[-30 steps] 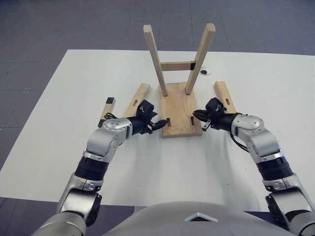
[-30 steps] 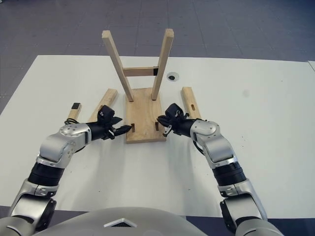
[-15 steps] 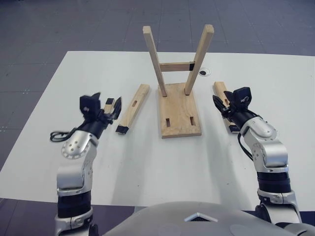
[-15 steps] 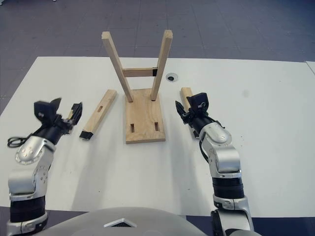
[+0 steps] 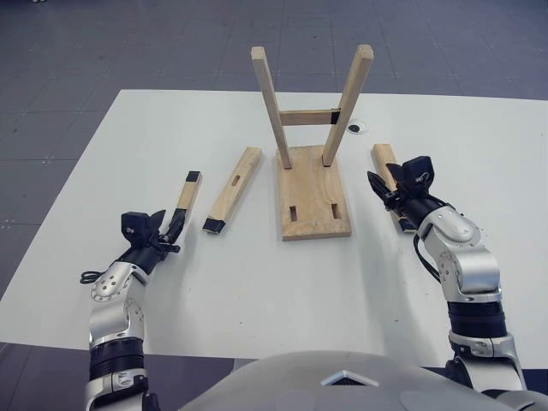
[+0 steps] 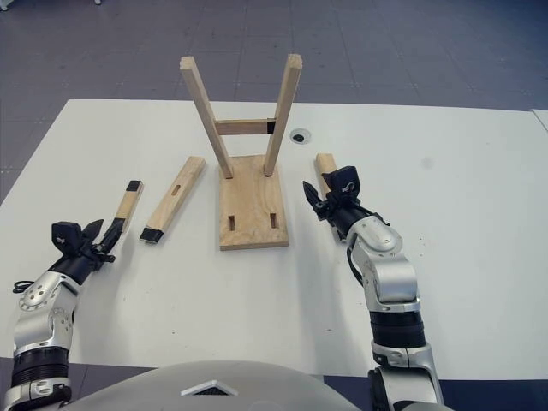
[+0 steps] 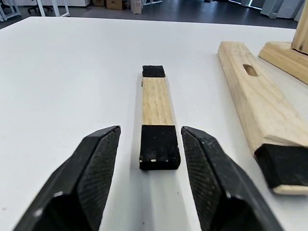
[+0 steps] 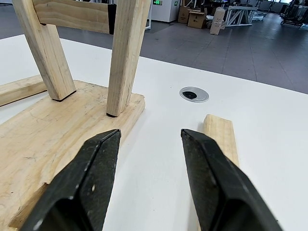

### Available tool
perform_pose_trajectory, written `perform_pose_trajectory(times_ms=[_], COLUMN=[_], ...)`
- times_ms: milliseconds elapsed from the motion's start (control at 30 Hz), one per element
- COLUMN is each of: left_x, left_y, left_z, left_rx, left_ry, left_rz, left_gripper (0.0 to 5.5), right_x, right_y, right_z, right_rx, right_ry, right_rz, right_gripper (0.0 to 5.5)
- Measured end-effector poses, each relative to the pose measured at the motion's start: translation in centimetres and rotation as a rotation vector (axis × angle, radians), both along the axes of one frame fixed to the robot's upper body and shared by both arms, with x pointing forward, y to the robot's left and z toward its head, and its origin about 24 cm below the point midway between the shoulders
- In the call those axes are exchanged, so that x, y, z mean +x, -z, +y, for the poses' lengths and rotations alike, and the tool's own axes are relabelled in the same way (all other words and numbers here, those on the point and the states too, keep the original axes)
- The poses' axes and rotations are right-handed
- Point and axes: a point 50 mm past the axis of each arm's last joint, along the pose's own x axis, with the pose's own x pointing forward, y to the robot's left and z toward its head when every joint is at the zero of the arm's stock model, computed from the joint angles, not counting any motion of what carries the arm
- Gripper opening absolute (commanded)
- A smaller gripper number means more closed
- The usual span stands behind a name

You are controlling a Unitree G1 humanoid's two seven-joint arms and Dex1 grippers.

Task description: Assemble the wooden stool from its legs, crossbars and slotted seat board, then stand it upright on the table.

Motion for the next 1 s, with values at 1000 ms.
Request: perform_pose_trajectory(times_ms=[1000], left_x=[2.5], left_y=[-8.0], left_z=[-7.4], left_rx=[0.056], left_ry=[0.225], left_rz=[-0.361], left_gripper=[1.31], right_x=[-1.9], right_y=[-1.4], right_z=[3.3], right_rx=[0.647], right_ry=[-0.266], right_rz=[0.353], right_gripper=[2.28])
